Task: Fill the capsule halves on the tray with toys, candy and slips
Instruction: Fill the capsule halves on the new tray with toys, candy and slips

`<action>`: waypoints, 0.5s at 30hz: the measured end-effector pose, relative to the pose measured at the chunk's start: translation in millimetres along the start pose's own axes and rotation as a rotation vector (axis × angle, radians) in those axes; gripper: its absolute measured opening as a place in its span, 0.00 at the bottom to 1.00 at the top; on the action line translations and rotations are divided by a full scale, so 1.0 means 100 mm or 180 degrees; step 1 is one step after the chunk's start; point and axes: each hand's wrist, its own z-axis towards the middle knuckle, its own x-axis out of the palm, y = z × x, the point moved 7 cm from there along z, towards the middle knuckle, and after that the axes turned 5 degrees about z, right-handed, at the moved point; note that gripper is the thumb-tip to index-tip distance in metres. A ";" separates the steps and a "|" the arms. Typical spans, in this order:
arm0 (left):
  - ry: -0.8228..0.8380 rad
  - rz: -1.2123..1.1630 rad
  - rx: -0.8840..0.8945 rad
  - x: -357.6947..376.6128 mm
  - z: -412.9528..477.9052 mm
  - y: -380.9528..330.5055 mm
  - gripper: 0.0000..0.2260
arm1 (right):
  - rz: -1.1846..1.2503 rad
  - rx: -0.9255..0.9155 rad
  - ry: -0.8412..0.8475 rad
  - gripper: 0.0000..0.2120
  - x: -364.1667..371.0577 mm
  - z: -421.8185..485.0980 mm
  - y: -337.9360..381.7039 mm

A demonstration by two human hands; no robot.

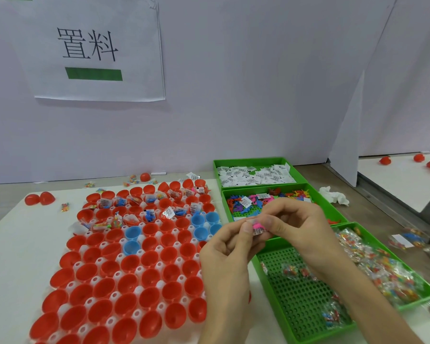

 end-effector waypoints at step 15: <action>0.0322 -0.0608 -0.0813 0.02 -0.02 0.14 0.20 | -0.0131 0.0057 0.0315 0.10 0.03 -0.03 0.06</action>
